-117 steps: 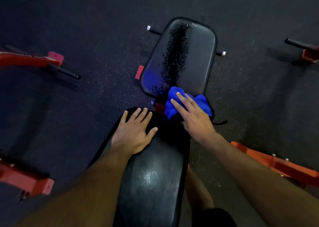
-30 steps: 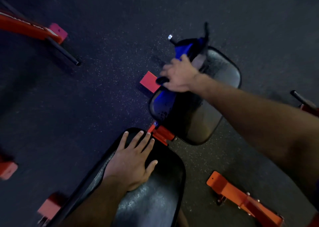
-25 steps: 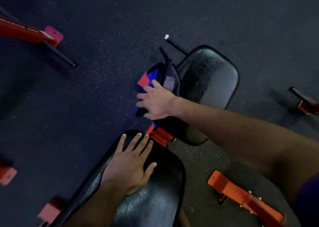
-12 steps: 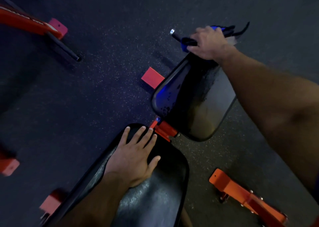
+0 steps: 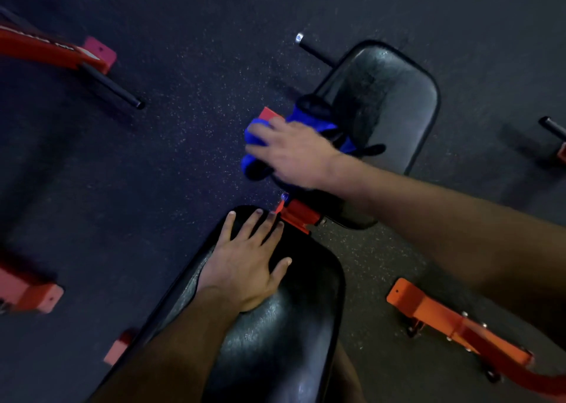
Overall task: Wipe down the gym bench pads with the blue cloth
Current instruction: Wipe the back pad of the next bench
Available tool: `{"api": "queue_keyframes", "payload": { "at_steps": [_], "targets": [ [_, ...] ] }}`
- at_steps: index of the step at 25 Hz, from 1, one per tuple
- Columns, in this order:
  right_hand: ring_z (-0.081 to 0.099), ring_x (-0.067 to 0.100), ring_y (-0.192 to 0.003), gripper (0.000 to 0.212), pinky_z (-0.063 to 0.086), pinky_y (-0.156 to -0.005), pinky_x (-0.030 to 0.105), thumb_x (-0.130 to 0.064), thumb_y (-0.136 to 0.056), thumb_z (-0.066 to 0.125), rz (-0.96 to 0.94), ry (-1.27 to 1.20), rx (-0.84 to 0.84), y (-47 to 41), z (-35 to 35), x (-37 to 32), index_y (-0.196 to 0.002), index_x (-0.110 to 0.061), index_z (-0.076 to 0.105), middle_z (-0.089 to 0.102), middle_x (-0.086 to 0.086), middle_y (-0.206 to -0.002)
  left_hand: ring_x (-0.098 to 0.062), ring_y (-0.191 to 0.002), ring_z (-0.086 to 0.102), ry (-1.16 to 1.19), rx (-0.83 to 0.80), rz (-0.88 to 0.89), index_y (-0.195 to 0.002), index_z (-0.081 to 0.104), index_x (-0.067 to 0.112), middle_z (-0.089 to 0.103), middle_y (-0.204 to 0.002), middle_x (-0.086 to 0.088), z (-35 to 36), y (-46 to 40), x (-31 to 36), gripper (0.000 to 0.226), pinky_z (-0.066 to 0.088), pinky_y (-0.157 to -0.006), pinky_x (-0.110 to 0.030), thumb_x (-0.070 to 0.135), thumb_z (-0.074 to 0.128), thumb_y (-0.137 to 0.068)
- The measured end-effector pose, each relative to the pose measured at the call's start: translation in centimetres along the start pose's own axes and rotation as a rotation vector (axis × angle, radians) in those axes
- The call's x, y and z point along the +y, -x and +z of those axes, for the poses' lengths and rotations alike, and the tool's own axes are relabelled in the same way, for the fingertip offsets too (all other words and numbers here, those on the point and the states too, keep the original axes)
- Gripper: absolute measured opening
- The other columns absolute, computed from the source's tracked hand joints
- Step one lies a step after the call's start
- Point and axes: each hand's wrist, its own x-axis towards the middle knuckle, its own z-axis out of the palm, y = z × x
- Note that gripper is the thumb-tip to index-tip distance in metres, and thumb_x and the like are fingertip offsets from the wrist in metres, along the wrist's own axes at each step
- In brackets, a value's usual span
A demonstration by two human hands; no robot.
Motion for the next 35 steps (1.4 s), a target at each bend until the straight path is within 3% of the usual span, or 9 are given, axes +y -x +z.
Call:
{"api": "queue_keyframes", "payload": {
  "at_steps": [3, 6, 16, 20, 24, 26, 29, 33, 35],
  "targets": [
    [0.046, 0.028, -0.114, 0.024, 0.042, -0.079, 0.039, -0.026, -0.094, 0.046, -0.184, 0.196, -0.163, -1.3, 2.4, -2.1, -0.103, -0.025, 0.069, 0.057, -0.002, -0.117, -0.019, -0.158, 0.009, -0.021, 0.0, -0.011, -0.161, 0.027, 0.022, 0.023, -0.169, 0.002, 0.1, 0.0, 0.2, 0.076, 0.002, -0.126, -0.057, 0.062, 0.011, -0.098],
    [0.047, 0.028, -0.106, 0.024, 0.039, -0.075, 0.038, -0.027, -0.094, 0.044, -0.297, 0.263, -0.077, 1.7, 3.8, -1.2, -0.09, -0.026, 0.068, 0.057, -0.007, -0.111, -0.018, -0.158, 0.008, -0.041, 0.002, -0.008, -0.161, 0.025, 0.023, 0.021, -0.169, 0.003, 0.3, -0.1, 0.3, 0.076, 0.002, -0.126, -0.056, 0.062, 0.012, -0.098],
    [0.045, 0.026, -0.111, 0.016, 0.046, -0.073, 0.037, -0.016, -0.093, 0.055, -0.28, 0.171, -0.582, 14.8, 4.7, -3.0, -0.106, -0.02, 0.062, 0.057, -0.002, -0.119, -0.015, -0.158, -0.002, -0.058, -0.016, -0.013, -0.163, 0.011, 0.025, 0.006, -0.171, 0.006, 0.4, -0.1, 0.3, 0.075, -0.001, -0.126, -0.055, 0.064, 0.003, -0.099],
    [0.044, 0.027, -0.115, 0.02, 0.035, -0.053, 0.033, -0.019, -0.091, 0.059, -0.106, 0.109, -0.293, 9.2, 1.5, -4.3, -0.11, -0.02, 0.06, 0.052, -0.002, -0.123, -0.016, -0.158, 0.003, -0.079, -0.015, -0.022, -0.162, 0.019, 0.025, 0.013, -0.171, 0.005, 0.1, -0.3, 0.6, 0.077, 0.001, -0.126, -0.055, 0.063, 0.004, -0.096],
    [0.044, 0.028, -0.113, 0.078, 0.033, -0.049, 0.032, -0.036, -0.043, 0.094, 0.054, 0.067, -0.257, 3.1, 1.5, -3.9, -0.112, -0.018, 0.062, 0.05, -0.004, -0.129, -0.016, -0.158, 0.007, -0.095, -0.003, -0.032, -0.161, 0.023, 0.026, 0.02, -0.169, 0.007, 0.0, -0.2, 0.8, 0.077, 0.002, -0.126, -0.055, 0.063, 0.005, -0.096],
    [0.045, 0.029, -0.112, 0.052, 0.046, -0.058, 0.033, -0.027, -0.066, 0.085, 0.042, 0.043, -0.2, 3.9, 3.3, -4.0, -0.113, -0.017, 0.064, 0.049, -0.004, -0.137, -0.016, -0.157, 0.009, -0.106, -0.003, -0.034, -0.16, 0.025, 0.027, 0.022, -0.168, 0.007, 0.1, -0.3, 0.8, 0.077, 0.004, -0.126, -0.055, 0.064, 0.006, -0.096],
    [0.047, 0.028, -0.104, 0.022, 0.04, -0.06, 0.03, -0.017, -0.087, 0.061, 0.014, 0.045, -0.084, 10.8, 7.2, -4.1, -0.107, -0.021, 0.068, 0.049, -0.008, -0.143, -0.015, -0.157, 0.006, -0.118, -0.017, -0.038, -0.162, 0.02, 0.027, 0.014, -0.17, 0.008, 0.3, -0.6, 0.5, 0.075, 0.004, -0.126, -0.054, 0.064, 0.005, -0.098],
    [0.042, 0.026, -0.099, 0.046, 0.045, -0.056, 0.031, -0.006, -0.075, 0.064, 0.241, -0.199, 0.03, 21.3, 11.2, -5.7, -0.12, -0.018, 0.065, 0.048, -0.01, -0.148, -0.015, -0.158, 0.001, -0.13, -0.016, -0.023, -0.163, 0.011, 0.028, 0.006, -0.171, 0.008, 0.7, -0.4, 0.5, 0.073, 0.001, -0.127, -0.054, 0.064, 0.006, -0.1],
    [0.048, 0.026, -0.114, 0.057, 0.053, -0.082, 0.04, -0.004, -0.072, 0.064, 0.615, -0.527, 0.143, 24.1, 12.2, -8.0, -0.128, -0.017, 0.06, 0.048, -0.007, -0.148, -0.015, -0.158, 0.001, -0.132, -0.02, -0.023, -0.163, 0.012, 0.028, 0.007, -0.171, 0.008, 0.7, -0.4, 0.5, 0.072, 0.001, -0.127, -0.054, 0.064, 0.007, -0.1]
  ]
}}
